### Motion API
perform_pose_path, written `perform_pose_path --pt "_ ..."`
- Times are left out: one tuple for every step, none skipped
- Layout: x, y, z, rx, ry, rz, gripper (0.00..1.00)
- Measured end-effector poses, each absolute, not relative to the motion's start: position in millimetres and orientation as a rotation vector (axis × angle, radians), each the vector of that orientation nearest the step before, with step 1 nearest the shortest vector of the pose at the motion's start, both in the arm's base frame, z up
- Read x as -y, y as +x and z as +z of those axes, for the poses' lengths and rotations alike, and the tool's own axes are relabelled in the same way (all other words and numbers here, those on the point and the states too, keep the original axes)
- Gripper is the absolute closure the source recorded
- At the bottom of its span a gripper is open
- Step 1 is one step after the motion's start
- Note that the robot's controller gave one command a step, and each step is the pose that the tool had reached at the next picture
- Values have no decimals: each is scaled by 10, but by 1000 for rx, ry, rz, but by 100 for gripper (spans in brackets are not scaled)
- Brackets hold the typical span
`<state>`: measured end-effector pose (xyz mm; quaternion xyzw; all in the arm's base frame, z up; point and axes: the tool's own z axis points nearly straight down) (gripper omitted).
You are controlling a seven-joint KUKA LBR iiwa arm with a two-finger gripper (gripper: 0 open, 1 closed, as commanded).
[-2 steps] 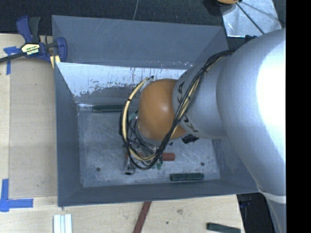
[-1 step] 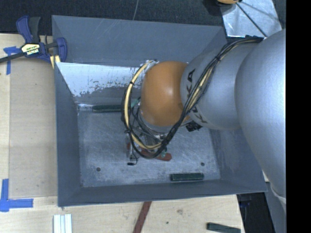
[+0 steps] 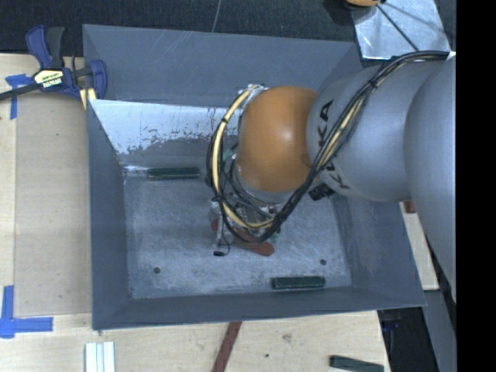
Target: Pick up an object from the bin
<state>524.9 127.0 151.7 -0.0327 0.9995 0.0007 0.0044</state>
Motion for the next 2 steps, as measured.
perform_pose_path --pt "-1427 5250 1981 -3143 -124 -1 100" --pt "-535 5495 3252 -3134 -145 0 100"
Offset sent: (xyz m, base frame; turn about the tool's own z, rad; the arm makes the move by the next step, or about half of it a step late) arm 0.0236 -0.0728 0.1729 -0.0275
